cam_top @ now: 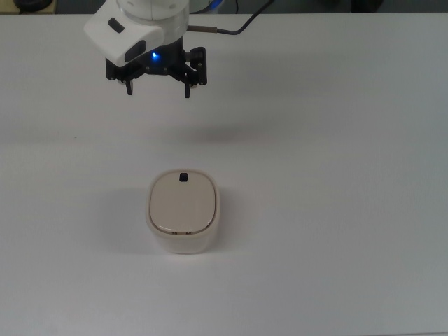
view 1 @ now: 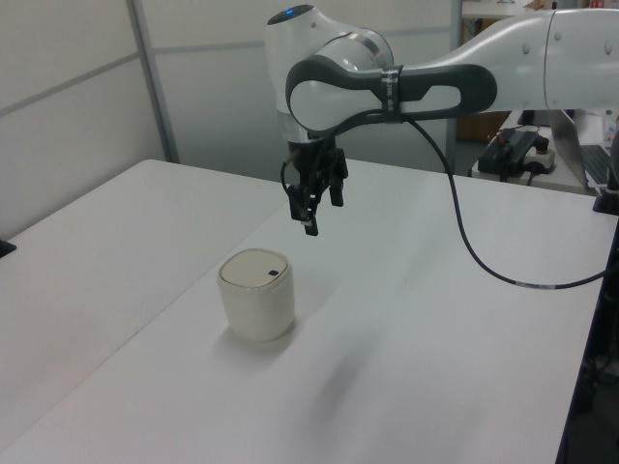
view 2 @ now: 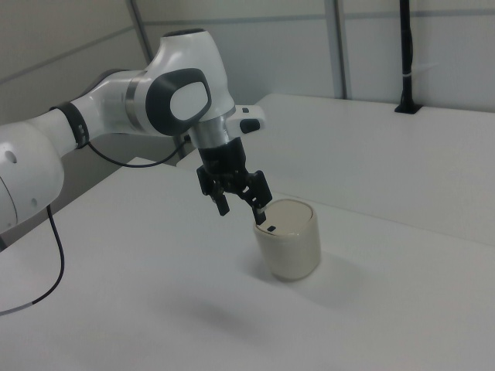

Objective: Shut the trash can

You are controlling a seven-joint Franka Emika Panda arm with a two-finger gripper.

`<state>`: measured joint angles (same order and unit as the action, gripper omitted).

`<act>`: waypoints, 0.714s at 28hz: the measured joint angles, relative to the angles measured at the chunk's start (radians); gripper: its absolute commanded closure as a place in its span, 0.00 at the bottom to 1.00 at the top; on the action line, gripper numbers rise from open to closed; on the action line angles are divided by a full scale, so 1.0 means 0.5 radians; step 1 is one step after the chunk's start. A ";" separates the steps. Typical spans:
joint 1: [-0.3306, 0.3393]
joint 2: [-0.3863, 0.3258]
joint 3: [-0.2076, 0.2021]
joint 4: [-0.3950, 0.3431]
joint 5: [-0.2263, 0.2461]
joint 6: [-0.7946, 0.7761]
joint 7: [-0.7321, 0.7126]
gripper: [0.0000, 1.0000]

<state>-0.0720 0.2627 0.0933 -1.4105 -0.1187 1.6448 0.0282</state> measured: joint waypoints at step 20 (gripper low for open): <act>-0.020 0.000 -0.002 -0.003 0.000 0.000 -0.001 0.00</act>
<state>-0.0821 0.2627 0.0924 -1.4121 -0.1187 1.6448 0.0277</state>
